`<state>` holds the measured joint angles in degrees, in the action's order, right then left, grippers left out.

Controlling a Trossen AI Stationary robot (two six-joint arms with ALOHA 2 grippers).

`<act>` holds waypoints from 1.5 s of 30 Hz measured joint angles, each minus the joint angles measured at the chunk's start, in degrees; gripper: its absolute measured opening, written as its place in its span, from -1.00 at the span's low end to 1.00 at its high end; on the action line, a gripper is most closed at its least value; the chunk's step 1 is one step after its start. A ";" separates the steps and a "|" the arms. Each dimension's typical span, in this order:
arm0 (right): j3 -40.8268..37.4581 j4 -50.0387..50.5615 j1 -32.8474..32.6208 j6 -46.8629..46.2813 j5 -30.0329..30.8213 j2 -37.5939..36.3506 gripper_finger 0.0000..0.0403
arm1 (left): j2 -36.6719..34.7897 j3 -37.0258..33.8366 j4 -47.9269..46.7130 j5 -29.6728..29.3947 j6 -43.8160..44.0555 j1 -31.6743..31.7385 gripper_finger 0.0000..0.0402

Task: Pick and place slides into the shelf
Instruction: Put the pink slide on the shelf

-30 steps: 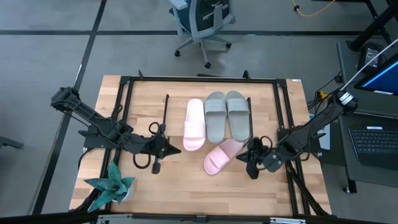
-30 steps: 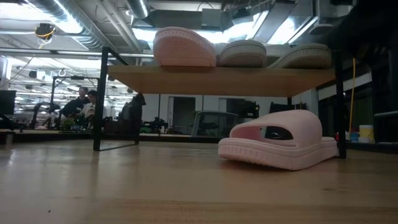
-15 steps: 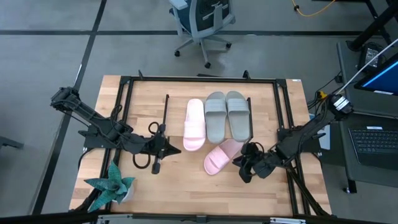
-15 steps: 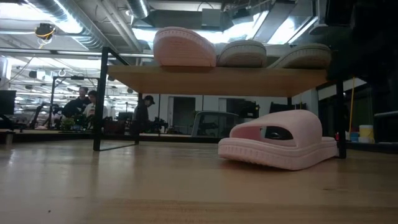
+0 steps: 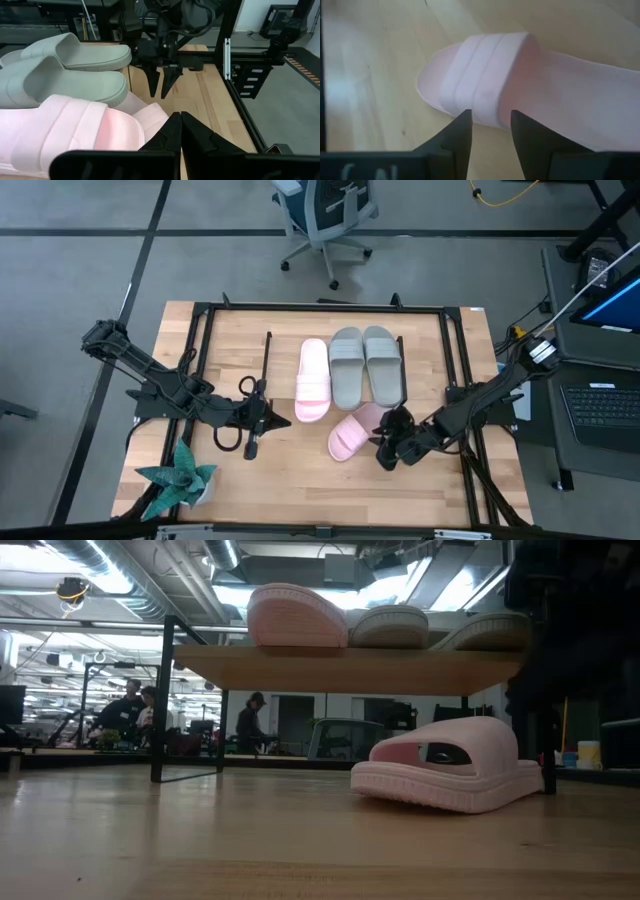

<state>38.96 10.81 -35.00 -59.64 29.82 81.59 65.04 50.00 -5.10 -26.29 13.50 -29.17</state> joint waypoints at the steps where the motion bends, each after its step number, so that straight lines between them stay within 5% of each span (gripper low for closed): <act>1: 0.00 -0.22 0.00 0.02 0.02 0.58 -0.32 | 0.00 0.00 -0.01 0.00 -0.01 0.00 -1.00; 22: 0.00 -12.25 0.02 3.13 -0.32 7.36 -0.32 | 0.00 0.00 -0.04 0.01 0.00 0.00 -1.00; 35: 0.00 -13.07 0.00 3.09 -4.09 7.36 -0.69 | 0.00 0.00 -0.07 0.38 -0.06 0.00 -1.00; 45: 0.00 -13.69 0.01 2.91 -4.07 7.36 -0.46 | 0.00 0.00 -0.09 0.44 -0.09 0.00 -1.00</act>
<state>38.96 -2.88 -34.99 -56.73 25.76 88.95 65.04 50.00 -5.19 -25.85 13.41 -29.17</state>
